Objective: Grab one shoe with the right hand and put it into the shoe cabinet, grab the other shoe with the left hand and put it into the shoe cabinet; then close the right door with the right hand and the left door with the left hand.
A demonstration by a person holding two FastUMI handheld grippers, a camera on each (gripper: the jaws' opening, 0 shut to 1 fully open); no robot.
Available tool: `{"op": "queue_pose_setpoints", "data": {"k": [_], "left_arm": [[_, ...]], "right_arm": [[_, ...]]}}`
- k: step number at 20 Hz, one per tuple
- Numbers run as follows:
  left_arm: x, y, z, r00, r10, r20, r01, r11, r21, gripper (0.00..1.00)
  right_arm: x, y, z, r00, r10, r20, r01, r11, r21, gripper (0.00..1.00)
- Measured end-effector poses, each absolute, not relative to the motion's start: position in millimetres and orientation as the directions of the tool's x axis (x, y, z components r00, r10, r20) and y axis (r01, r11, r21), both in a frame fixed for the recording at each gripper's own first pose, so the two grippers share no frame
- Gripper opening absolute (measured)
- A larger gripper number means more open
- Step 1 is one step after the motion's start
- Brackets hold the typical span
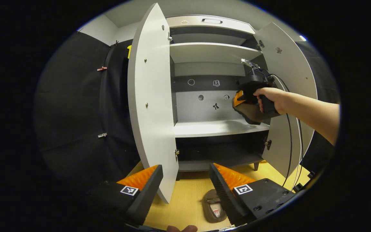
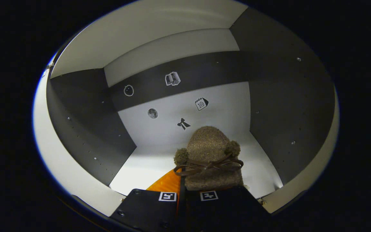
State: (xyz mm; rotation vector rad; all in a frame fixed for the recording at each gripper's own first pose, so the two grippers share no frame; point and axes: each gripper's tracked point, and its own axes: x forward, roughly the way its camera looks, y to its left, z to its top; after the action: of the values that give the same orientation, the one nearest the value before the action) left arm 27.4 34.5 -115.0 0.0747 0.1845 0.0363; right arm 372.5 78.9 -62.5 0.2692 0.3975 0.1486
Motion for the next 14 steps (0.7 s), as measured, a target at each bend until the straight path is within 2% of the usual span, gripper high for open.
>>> {"op": "queue_pose_setpoints", "data": {"k": [6,14], "left_arm": [[28.6,34.0,-133.9,0.975,0.068,-0.213,-0.049,0.995,0.092,0.92],[30.9,38.0,-140.9,0.964,0.103,-0.244,-0.083,0.992,0.091,0.92]], "right_arm": [[421.4,75.2,-87.4,0.915,0.177,-0.364,-0.077,0.959,0.272,0.12],[447.9,88.5,-128.5,0.878,0.194,-0.438,-0.063,0.953,0.296,0.12]]}}
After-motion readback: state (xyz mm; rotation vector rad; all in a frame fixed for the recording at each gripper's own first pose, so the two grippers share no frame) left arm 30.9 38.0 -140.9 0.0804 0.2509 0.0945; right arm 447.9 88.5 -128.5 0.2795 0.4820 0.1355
